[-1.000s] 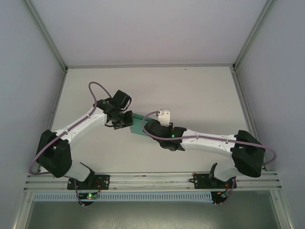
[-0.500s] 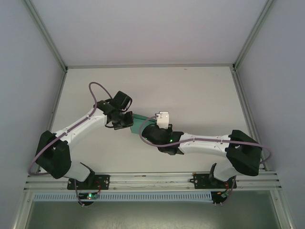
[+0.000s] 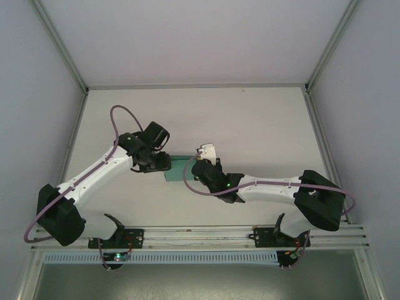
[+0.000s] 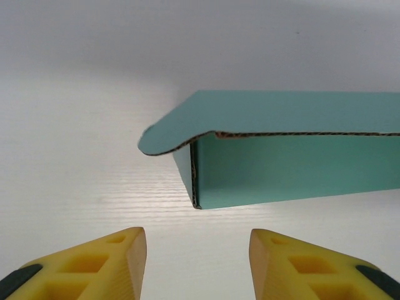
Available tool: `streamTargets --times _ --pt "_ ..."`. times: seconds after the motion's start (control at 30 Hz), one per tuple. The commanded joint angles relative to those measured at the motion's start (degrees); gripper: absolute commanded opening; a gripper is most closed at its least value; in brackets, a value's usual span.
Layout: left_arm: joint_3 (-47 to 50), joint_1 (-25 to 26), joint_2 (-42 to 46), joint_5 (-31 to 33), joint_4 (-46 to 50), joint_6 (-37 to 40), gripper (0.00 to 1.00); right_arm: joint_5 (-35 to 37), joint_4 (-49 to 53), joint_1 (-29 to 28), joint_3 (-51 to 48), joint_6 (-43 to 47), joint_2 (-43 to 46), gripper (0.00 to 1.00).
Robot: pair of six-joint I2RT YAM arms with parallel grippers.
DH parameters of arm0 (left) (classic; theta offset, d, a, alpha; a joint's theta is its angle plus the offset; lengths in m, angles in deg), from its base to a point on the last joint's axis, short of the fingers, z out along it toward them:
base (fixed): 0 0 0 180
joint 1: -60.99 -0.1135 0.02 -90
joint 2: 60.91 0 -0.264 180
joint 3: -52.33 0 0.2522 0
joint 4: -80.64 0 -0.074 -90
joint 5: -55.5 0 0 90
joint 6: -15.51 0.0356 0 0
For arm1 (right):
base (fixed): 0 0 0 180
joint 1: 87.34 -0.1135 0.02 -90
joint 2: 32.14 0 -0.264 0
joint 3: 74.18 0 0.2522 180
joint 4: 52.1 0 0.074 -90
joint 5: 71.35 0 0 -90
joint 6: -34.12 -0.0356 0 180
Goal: Assemble paper box
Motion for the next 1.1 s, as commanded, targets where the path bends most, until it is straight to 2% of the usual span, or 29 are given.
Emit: streamTargets --times 0.0,0.17,0.27,0.6,0.73,0.83,0.97,1.07 --pt "-1.94 -0.28 1.6 5.09 6.06 4.69 0.48 -6.85 3.94 0.01 -3.48 2.88 -1.84 0.0" --pt "-2.65 -0.54 0.43 6.81 4.09 12.07 0.49 -6.99 4.05 -0.03 -3.52 4.12 -2.34 0.0" --pt "-2.98 -0.56 -1.08 5.87 1.36 14.86 0.44 -7.26 4.05 -0.01 -3.26 4.13 -2.54 0.0" --pt "-3.21 -0.68 -4.1 9.58 -1.1 17.85 0.34 -7.36 5.43 0.01 -3.14 4.39 -2.13 0.0" --pt "-3.48 -0.72 -5.01 9.9 -2.23 18.17 0.23 -7.47 5.91 0.01 -2.87 4.57 -2.43 0.0" --pt "-3.35 -0.65 -5.17 9.07 -2.98 18.53 0.19 -7.47 5.75 0.01 -2.91 4.71 -2.29 0.0" --pt "-2.78 -0.66 -4.59 10.74 -3.63 18.3 0.0 -7.31 5.65 0.0 -3.35 4.83 -2.77 0.0" --pt "-2.05 -0.66 -3.97 10.79 -3.91 18.24 0.0 -7.29 5.68 -0.03 -3.86 4.6 -2.81 0.0"
